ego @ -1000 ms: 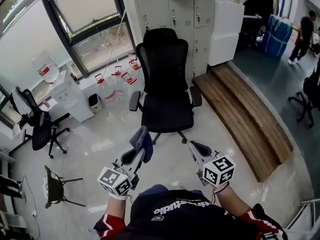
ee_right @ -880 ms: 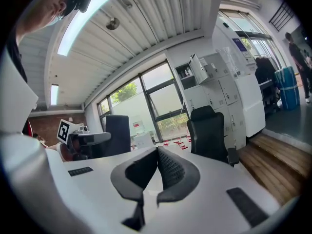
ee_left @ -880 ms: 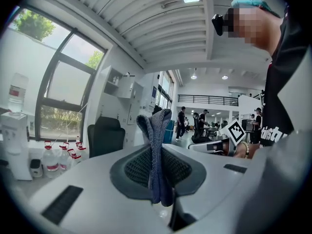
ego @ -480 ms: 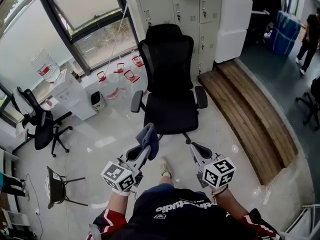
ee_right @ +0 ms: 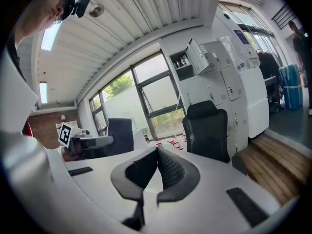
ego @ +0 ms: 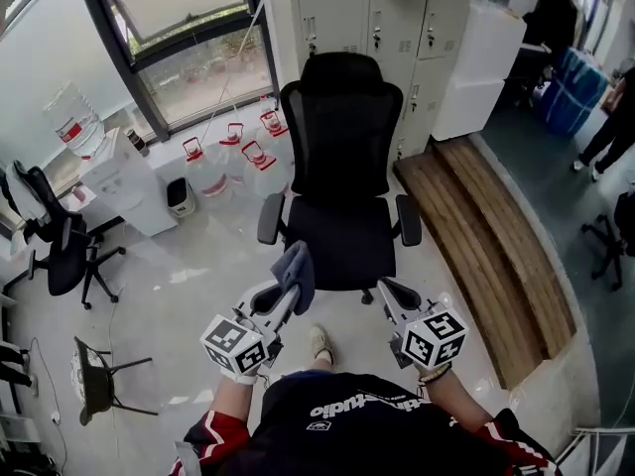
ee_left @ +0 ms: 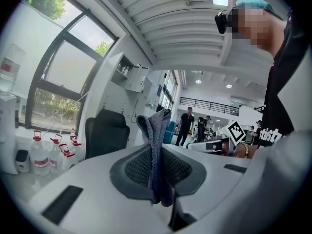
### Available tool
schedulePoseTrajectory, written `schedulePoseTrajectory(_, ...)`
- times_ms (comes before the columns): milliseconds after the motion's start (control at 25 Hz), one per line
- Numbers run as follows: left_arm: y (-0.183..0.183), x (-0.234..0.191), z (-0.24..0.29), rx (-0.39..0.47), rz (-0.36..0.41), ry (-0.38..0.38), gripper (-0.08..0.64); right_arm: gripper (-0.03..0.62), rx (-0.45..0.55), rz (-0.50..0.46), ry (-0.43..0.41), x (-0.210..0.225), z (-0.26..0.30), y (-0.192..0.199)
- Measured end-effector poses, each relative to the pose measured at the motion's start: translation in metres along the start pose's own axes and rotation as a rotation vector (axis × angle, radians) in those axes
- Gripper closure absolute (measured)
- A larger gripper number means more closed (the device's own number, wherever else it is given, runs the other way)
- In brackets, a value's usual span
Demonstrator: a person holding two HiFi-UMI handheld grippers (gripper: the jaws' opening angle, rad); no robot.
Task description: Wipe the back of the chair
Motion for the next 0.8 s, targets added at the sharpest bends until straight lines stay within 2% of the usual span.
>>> schedulePoseTrajectory(240,-0.043,-0.109,0.034,0.032,-0.001,-0.025,0.506,0.577,-0.005,-0.037,-0.02,0.011,0.116,-0.034)
schedulePoseTrajectory(440,-0.053,-0.191,0.057,0.025,-0.015,-0.026,0.505,0.577,-0.001,-0.051,-0.007,0.016,0.192,-0.046)
schedulePoseTrajectory(600,-0.05,-0.23,0.081,0.02,-0.037,-0.018,0.506,0.577,-0.003,-0.062,0.014,0.028,0.223,-0.053)
schedulePoseTrajectory(800,-0.052,-0.269,0.11,0.016,-0.025,-0.026,0.505,0.577,-0.027,-0.077,0.052,0.056,0.248,-0.057)
Point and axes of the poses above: the fingertips, and each gripper's own axes: z forward along the fingers, x to its right, y out of its underside, the point moved 3 cm from there along -z, backward along the fingers, and after that the axes turned 11 degrees about x, right-handed, at the moved point
